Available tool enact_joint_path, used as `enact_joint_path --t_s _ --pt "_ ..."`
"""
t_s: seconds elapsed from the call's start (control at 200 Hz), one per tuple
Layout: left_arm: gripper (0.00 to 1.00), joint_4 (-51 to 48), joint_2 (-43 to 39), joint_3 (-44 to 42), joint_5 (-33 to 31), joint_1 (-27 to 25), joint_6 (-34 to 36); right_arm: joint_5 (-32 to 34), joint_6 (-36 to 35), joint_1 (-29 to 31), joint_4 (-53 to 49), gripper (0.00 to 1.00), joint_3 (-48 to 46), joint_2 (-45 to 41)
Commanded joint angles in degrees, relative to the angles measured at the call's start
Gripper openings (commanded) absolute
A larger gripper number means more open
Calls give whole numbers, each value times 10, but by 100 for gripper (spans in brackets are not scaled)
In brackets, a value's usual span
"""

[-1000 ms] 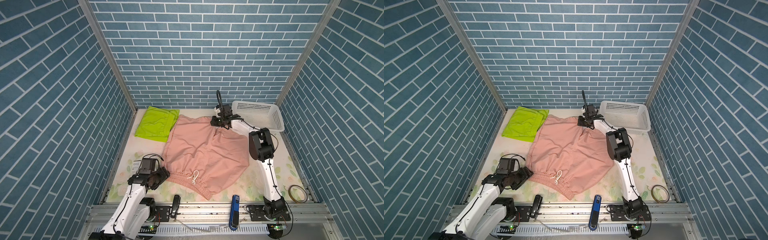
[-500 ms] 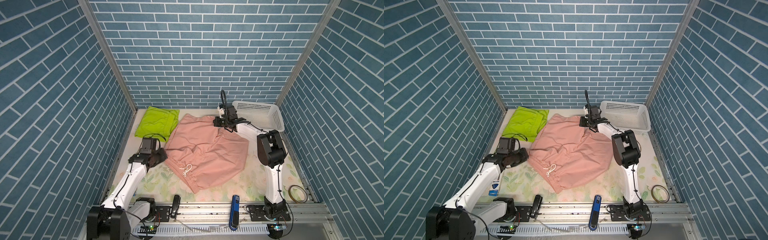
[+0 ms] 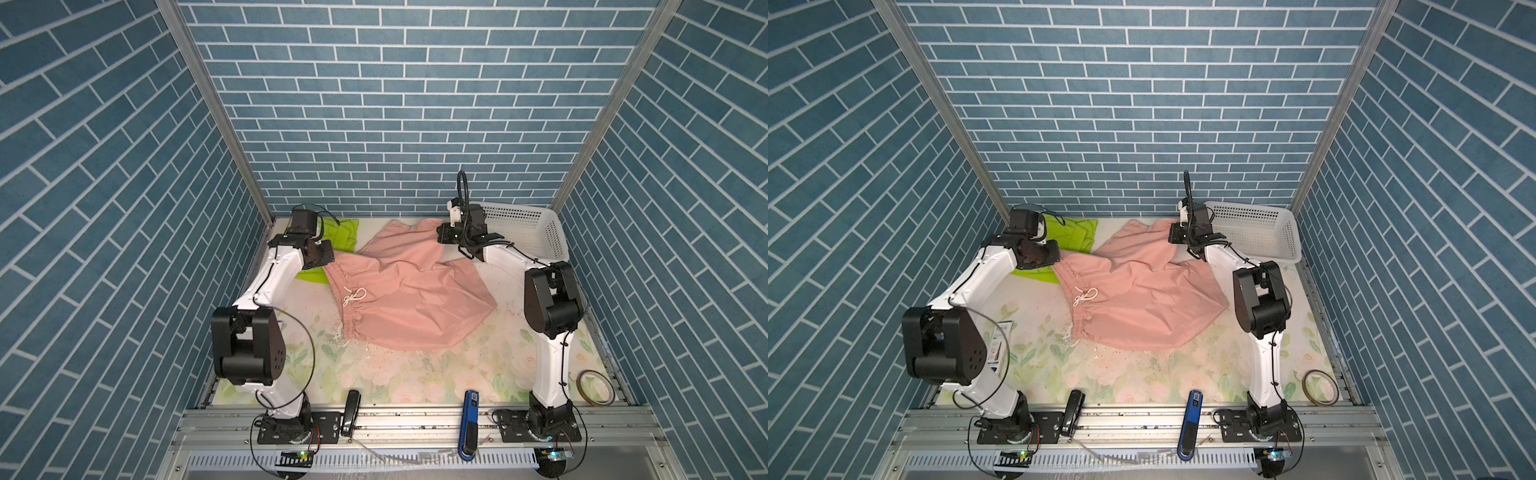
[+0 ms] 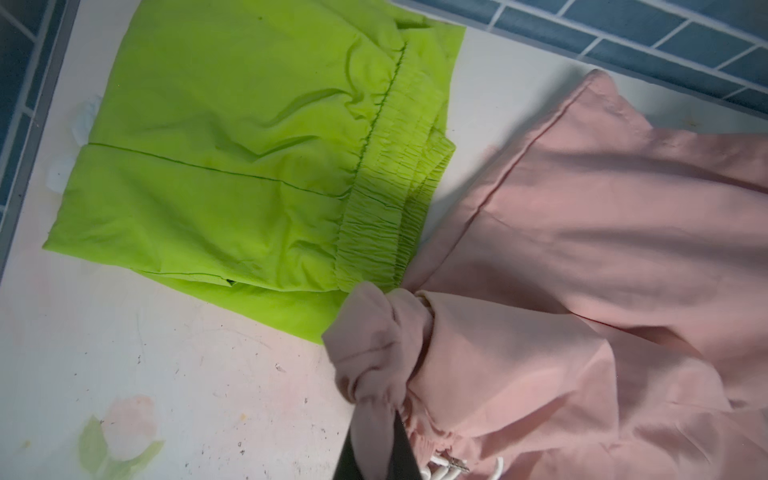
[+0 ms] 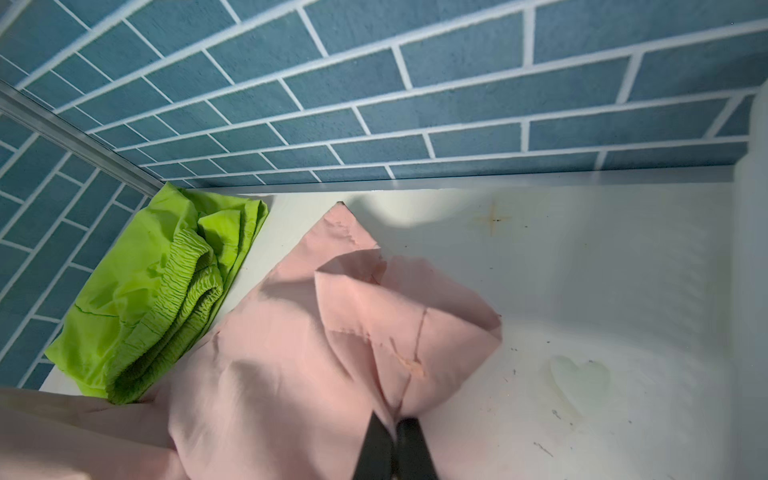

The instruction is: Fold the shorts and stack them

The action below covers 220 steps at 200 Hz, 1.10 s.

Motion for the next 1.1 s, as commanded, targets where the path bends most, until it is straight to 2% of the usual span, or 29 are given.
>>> enact_joint_path --t_s 0.0,0.065,0.155,0.185,0.23,0.28,0.33,0.36,0.405,0.415,0.5,0.635,0.795,0.925,0.995,1.095 --pt "0 58 -87 -34 -7 -4 41 14 -22 1 64 0 -45 -28" --pt "0 80 -93 -47 -37 -3 55 16 -18 1 78 0 -57 -27" --pt "0 47 -39 -12 -49 1 59 0 -8 1 67 0 -44 -11" --pt "0 31 -15 7 -57 1 52 -3 -4 1 67 9 -40 -7" --pt "6 6 18 29 -73 1 36 -6 3 1 66 26 -38 -3" --pt "21 -13 48 46 -78 4 25 -8 3 1 54 41 -32 -4" --pt "53 -27 65 56 -81 8 10 -8 -4 1 32 51 -28 -12" --pt "76 -32 69 57 -78 11 1 -9 -11 1 18 54 -27 -19" --pt "97 -39 67 56 -75 13 -13 -9 -22 1 -12 57 -28 -33" --pt "99 -42 65 56 -75 14 -17 -8 -24 1 -19 58 -28 -37" --pt "100 -74 43 53 -68 14 -50 4 -31 1 -92 60 -44 -82" --pt "100 -63 -38 -43 39 13 -110 43 -18 1 -183 60 -140 -192" --pt "98 -17 -177 -240 102 10 -170 93 73 1 -199 61 -337 -355" --pt "94 78 -261 -386 166 -1 -250 90 186 1 -180 61 -464 -451" --pt "94 121 -281 -443 173 -12 -285 87 235 2 -165 60 -515 -485" --pt "94 144 -293 -475 165 -17 -303 101 279 2 -161 60 -561 -525"
